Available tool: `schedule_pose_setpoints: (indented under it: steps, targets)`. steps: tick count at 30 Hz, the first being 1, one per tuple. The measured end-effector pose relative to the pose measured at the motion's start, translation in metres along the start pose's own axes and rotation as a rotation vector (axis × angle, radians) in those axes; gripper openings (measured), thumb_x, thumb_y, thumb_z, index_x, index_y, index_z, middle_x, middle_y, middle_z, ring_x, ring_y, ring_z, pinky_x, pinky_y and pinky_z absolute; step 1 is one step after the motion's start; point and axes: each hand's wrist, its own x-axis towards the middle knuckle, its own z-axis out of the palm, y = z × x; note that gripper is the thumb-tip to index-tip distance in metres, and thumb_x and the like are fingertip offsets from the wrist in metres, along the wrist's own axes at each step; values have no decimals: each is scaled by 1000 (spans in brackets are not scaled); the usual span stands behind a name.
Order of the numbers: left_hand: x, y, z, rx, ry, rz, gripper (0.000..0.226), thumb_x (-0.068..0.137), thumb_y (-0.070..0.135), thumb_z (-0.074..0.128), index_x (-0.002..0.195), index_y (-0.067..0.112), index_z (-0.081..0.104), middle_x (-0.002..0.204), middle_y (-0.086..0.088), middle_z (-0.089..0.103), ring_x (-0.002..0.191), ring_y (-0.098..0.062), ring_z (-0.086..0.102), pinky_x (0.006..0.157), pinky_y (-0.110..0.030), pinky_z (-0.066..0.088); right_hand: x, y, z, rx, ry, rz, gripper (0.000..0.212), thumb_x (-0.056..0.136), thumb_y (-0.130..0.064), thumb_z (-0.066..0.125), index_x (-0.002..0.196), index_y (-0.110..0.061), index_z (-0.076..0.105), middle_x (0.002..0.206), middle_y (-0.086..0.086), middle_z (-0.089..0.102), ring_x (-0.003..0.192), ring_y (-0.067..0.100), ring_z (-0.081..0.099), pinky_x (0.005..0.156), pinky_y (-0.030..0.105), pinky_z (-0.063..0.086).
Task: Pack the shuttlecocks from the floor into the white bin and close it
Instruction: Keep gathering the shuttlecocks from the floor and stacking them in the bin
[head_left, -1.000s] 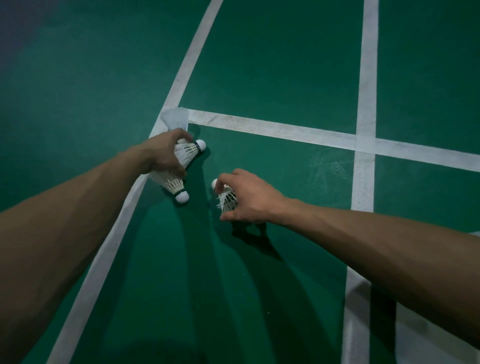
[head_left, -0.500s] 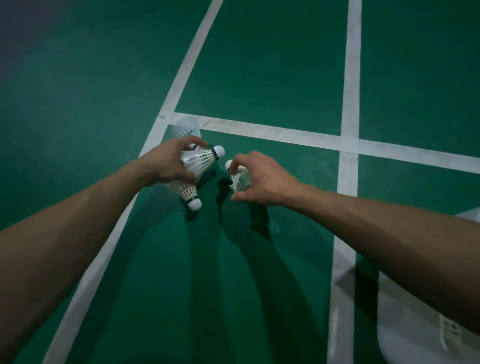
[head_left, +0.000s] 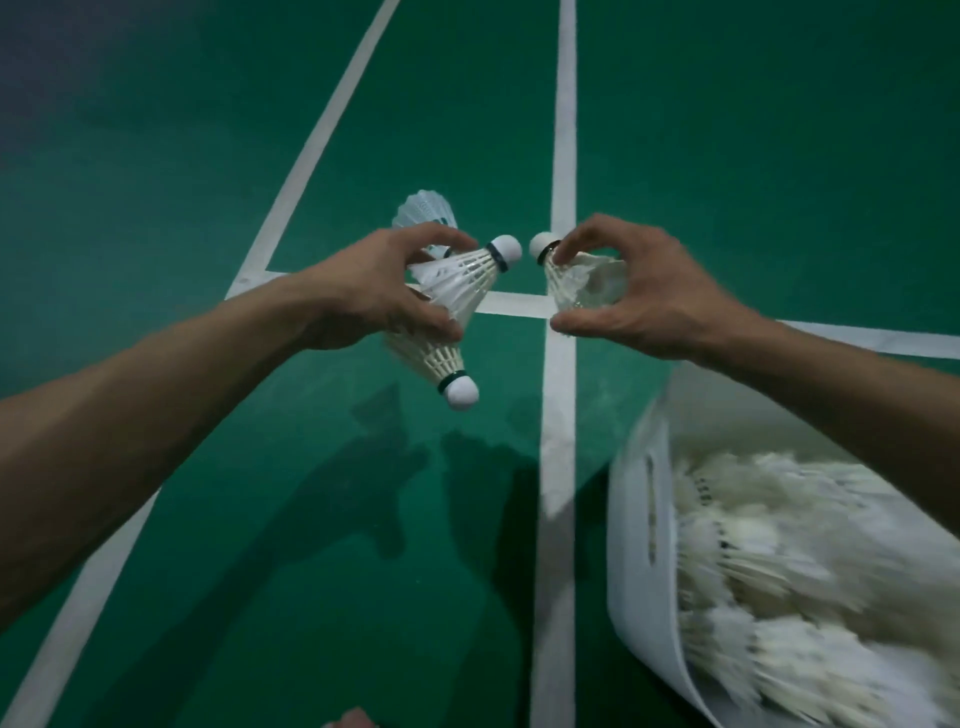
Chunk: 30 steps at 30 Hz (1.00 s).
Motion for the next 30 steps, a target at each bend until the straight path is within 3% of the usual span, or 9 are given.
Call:
schedule_pose_setpoints:
  steps: [3, 6, 11, 16, 19, 25, 28, 30]
  targets:
    - [-5, 39, 37, -11, -65, 61, 74, 64, -4, 77, 124, 34, 54, 111, -3, 59, 90, -25, 66, 62, -25, 57, -35, 18, -33, -11, 71, 12, 39, 68, -28, 83, 98, -37, 61, 101, -8, 61, 76, 5, 55, 74, 23, 45]
    - [-9, 74, 75, 8, -125, 129, 75, 57, 2, 80, 120, 36, 56, 110, -6, 62, 89, -25, 68, 65, -28, 58, -70, 40, -58, -42, 137, 31, 41, 68, -27, 82, 102, -38, 61, 107, -3, 62, 86, 13, 56, 82, 35, 52]
    - [-5, 112, 142, 37, -218, 223, 72, 61, -4, 81, 122, 28, 58, 109, -11, 63, 84, -27, 69, 65, -28, 58, -127, 72, -93, 32, 215, 151, 57, 64, -26, 84, 108, -39, 50, 114, -2, 57, 92, 20, 62, 83, 44, 54]
    - [5, 125, 195, 182, -301, 219, 76, 59, 4, 84, 123, 34, 55, 115, -2, 59, 84, -20, 70, 67, -32, 59, -177, 114, -117, 0, 183, 320, 64, 63, -27, 87, 119, -28, 55, 117, -6, 59, 95, 13, 61, 87, 38, 55]
    - [5, 126, 221, 263, -319, 224, 78, 59, 10, 85, 124, 39, 53, 120, 6, 53, 83, -16, 69, 61, -25, 58, -202, 136, -129, -36, 185, 401, 59, 64, -24, 85, 117, -29, 60, 112, -4, 62, 93, 14, 63, 86, 39, 55]
    - [6, 120, 258, 347, -375, 187, 77, 61, 7, 85, 120, 43, 53, 126, 3, 53, 84, -16, 68, 58, -25, 58, -236, 160, -142, -129, 31, 418, 53, 69, -15, 82, 116, -31, 60, 119, -5, 54, 98, 17, 59, 89, 40, 53]
    - [6, 117, 267, 478, -340, 203, 76, 63, 13, 86, 121, 46, 50, 122, 13, 54, 78, -6, 64, 44, -8, 45, -247, 162, -148, -191, -42, 420, 56, 71, -14, 80, 121, -28, 59, 119, -6, 53, 98, 18, 61, 89, 40, 53]
    - [5, 115, 270, 544, -305, 217, 76, 64, 15, 85, 123, 47, 49, 125, 13, 52, 79, 0, 58, 40, -6, 40, -251, 160, -151, -235, -86, 410, 56, 69, -13, 80, 119, -30, 60, 118, -3, 53, 96, 20, 62, 86, 41, 53]
